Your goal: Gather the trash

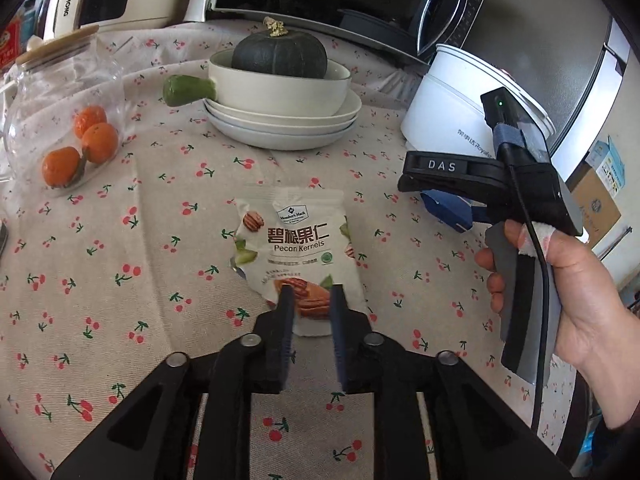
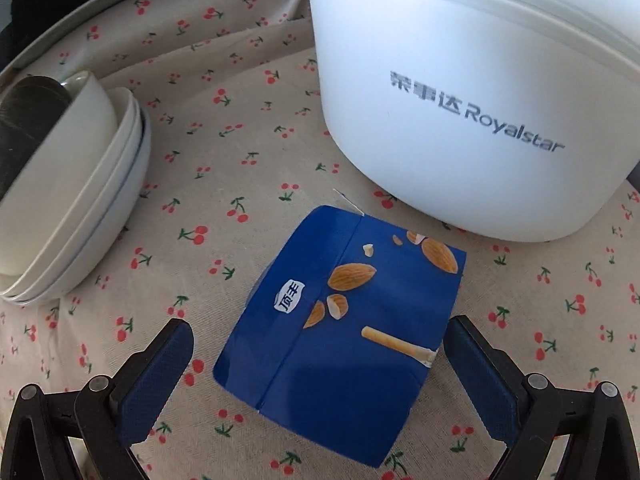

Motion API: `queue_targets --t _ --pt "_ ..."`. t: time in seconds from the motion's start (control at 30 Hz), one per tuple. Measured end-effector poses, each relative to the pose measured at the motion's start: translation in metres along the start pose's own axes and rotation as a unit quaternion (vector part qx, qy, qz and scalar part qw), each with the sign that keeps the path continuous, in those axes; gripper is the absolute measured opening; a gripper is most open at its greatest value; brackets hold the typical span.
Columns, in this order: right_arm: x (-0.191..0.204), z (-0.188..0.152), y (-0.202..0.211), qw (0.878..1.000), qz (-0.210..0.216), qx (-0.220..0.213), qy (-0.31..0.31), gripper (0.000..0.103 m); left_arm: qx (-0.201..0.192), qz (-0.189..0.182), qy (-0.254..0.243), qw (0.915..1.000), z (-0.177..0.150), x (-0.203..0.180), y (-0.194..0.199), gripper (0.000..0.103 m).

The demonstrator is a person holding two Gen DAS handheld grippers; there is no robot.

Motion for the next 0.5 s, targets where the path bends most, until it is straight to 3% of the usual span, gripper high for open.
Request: queue_targets --t 0.03,0.07,0.2,0.5 --pt "-0.003 0.002 0.000 1.000 -0.008 -0.009 0.006 0.102 -0.001 0.016 0.001 0.9999 0.002 0.004 -0.001 0.066" --pt "-0.006 0.001 0.001 1.000 -0.017 -0.010 0.016 0.095 -0.008 0.026 0.007 0.9996 0.004 0.008 0.000 0.081" --pt "-0.006 0.000 0.008 0.999 0.003 -0.010 0.049 0.077 -0.002 0.032 0.027 0.9991 0.004 0.015 -0.007 0.082" --pt "-0.019 -0.020 0.034 0.995 0.046 0.001 0.090 0.074 0.011 0.076 0.016 0.9969 0.014 0.002 -0.043 0.083"
Point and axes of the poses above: each gripper's, at about its wrist camera, not at the fingertips, and y roughly against the way its jaws point, x to its left, z to its top, the point moved 10 cm from there along -y, roughly the way its jaws point, and after that the axes turned 15 degrees about -x, right-handed, at the moved point
